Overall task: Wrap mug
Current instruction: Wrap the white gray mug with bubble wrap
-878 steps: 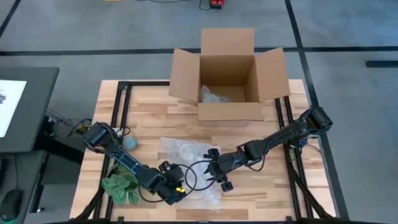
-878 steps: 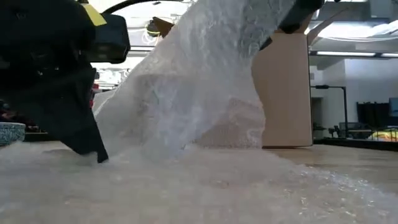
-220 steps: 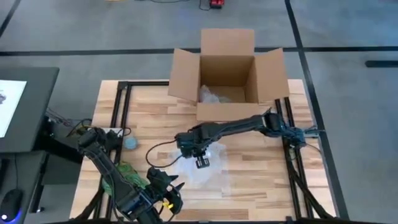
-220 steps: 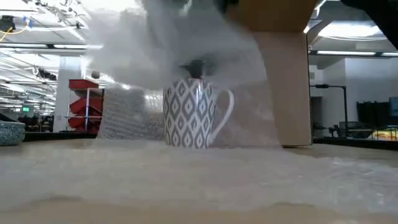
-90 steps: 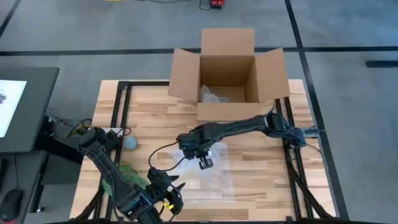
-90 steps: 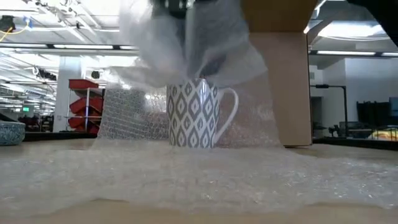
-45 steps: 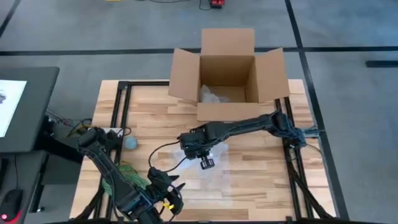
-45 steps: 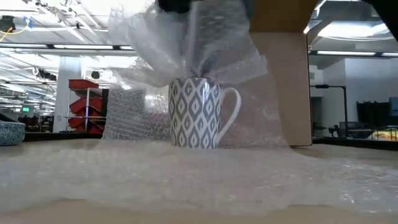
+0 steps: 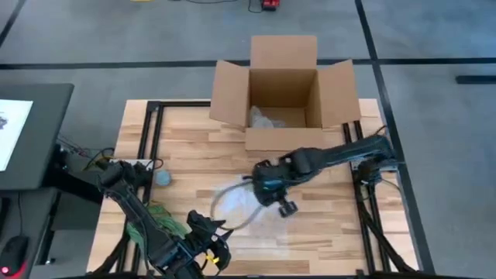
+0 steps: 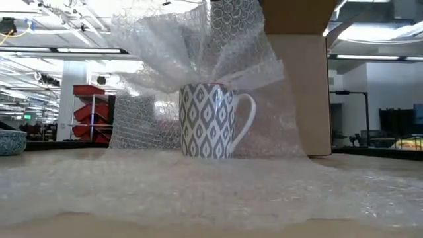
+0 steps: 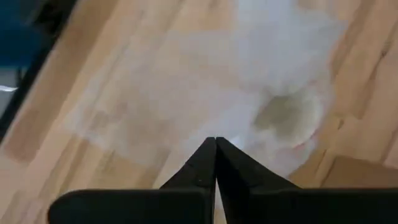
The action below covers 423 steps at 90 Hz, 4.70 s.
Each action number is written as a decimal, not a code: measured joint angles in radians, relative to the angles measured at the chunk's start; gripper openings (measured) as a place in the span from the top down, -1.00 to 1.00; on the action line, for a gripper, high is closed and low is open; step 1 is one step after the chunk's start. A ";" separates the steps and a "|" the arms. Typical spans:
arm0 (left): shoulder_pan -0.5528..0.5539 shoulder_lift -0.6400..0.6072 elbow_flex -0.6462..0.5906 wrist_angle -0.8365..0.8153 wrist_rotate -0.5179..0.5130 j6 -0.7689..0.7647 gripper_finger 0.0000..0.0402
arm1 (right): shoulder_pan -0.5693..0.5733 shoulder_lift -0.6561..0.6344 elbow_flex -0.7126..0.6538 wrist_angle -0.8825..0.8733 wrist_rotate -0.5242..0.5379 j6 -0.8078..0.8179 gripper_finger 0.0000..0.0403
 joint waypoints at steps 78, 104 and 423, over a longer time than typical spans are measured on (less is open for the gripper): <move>-0.020 0.334 0.000 0.299 0.530 0.050 0.22 | 0.449 -0.313 -1.091 1.307 -0.016 0.263 0.97; -0.055 0.389 0.004 0.296 0.432 -0.061 0.23 | 0.328 -0.200 -1.089 1.445 -0.117 0.121 0.51; 0.128 0.378 0.278 0.160 -0.029 0.599 1.00 | 0.161 -0.297 -0.923 1.137 0.863 0.672 1.00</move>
